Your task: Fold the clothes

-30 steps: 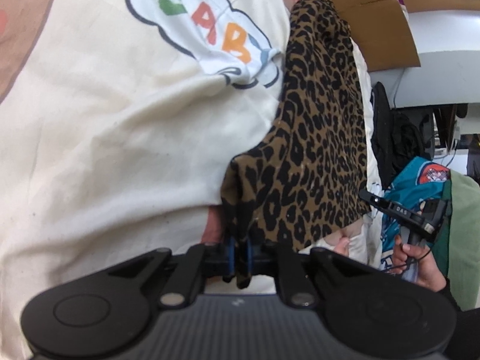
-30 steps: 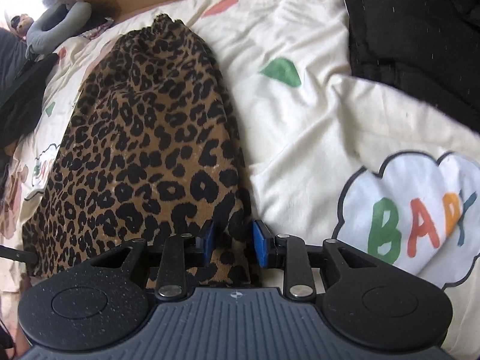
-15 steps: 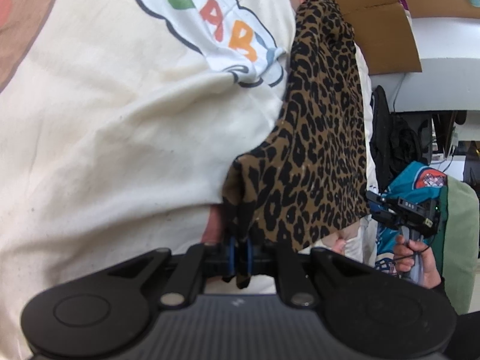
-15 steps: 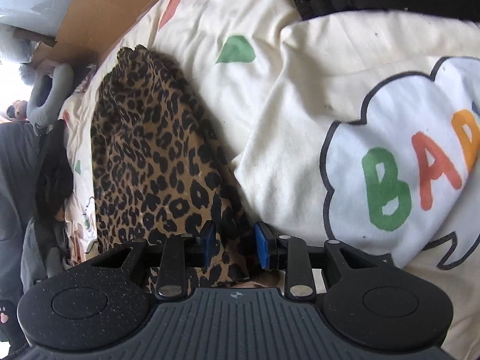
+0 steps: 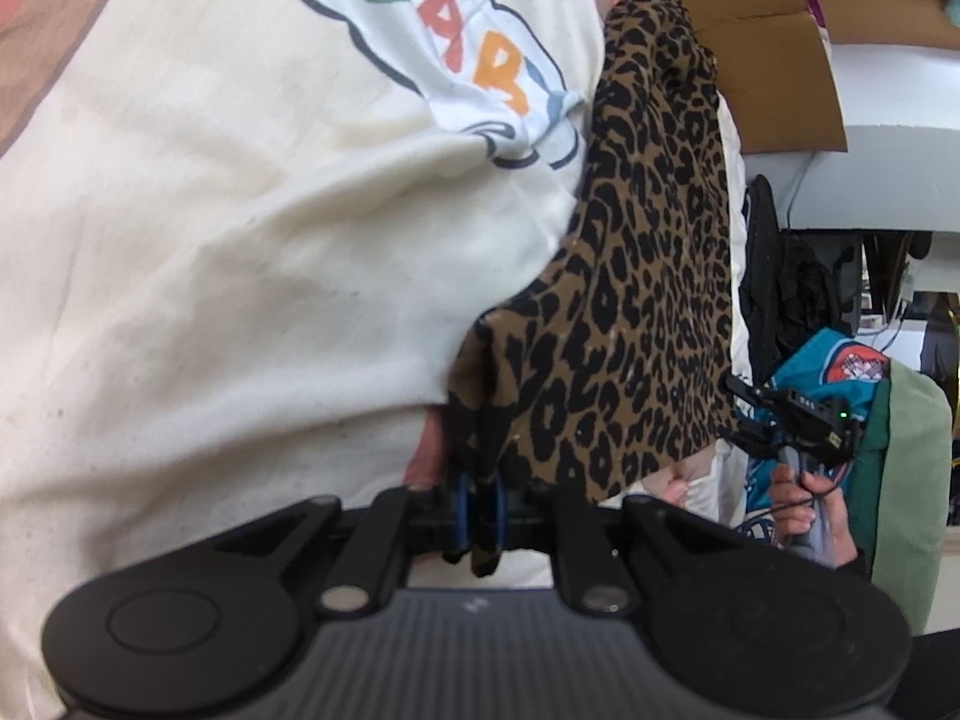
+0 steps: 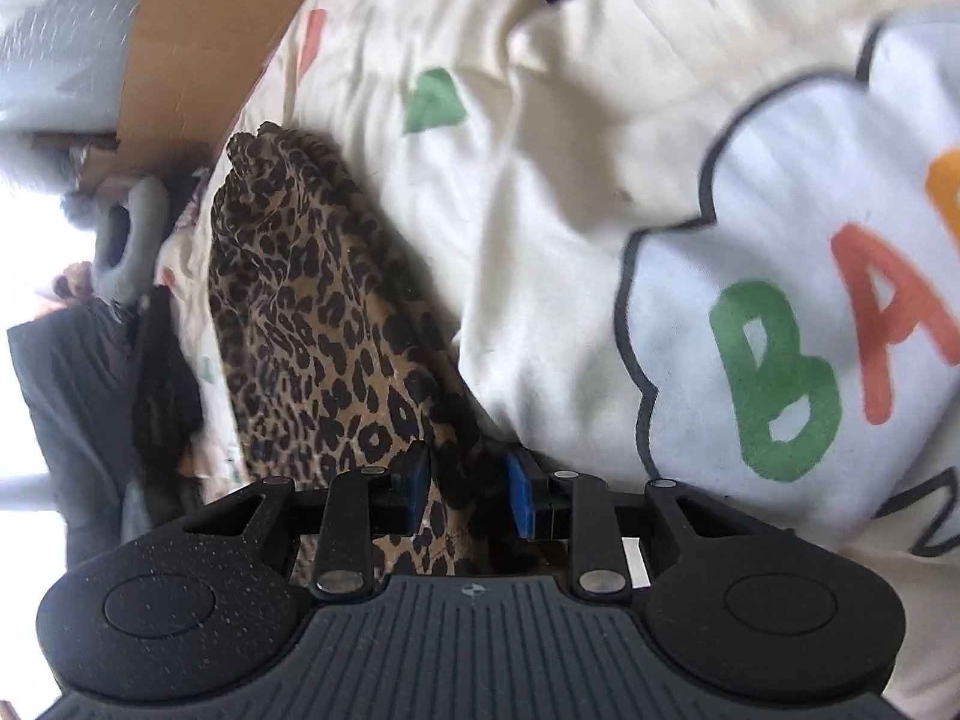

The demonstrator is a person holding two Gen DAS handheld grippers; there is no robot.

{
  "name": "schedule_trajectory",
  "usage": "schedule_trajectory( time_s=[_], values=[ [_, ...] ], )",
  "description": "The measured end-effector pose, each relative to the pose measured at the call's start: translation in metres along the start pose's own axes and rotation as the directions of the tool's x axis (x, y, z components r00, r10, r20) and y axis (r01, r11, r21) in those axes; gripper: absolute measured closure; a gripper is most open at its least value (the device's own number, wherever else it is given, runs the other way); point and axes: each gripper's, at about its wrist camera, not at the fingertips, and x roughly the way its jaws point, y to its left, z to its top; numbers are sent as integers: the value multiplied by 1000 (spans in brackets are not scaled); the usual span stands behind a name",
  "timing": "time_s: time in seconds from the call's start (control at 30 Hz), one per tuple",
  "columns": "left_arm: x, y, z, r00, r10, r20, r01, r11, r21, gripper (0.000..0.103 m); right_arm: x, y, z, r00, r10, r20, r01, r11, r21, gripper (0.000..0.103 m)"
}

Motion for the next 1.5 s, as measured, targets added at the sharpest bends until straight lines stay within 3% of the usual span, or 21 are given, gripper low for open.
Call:
schedule_trajectory(
  time_s=[0.13, 0.43, 0.87, 0.93, 1.0, 1.03, 1.07, 1.23, 1.5],
  values=[
    [0, 1, 0, 1000, -3, -1, 3, 1000, -5, 94, 2, -11, 4, 996, 73, -41, -70, 995, 72, 69],
    [0, 3, -1, 1000, -10, 2, 10, 1000, -16, 94, -5, 8, 7, 986, 162, -43, -162, 987, 12, 70],
    [3, 16, -1, 993, -101, 65, 108, 989, -99, 92, 21, 3, 8, 992, 92, -86, -94, 995, -19, 71],
    [5, 17, -2, 990, -120, 78, 128, 986, -105, 92, 22, 2, 8, 993, 78, -88, -81, 996, -30, 74],
    [9, 17, -3, 989, -128, 74, 135, 986, -100, 92, 22, 1, 7, 994, 63, -88, -67, 997, -42, 90],
    [9, 16, -3, 989, -127, 76, 134, 986, -95, 94, 23, 1, 7, 995, 54, -85, -58, 997, -48, 91],
    [9, 15, -3, 989, -126, 79, 133, 987, -90, 94, 22, 2, 6, 995, 50, -81, -55, 997, -61, 98],
    [-6, 6, -7, 977, -177, 123, 188, 978, -87, 98, 13, 17, 3, 997, 31, -68, -39, 991, -129, 101],
    [-36, -19, -4, 974, -189, 122, 195, 980, -42, 98, -10, 33, -9, 997, 71, -42, -76, 989, -131, 101]
  ],
)
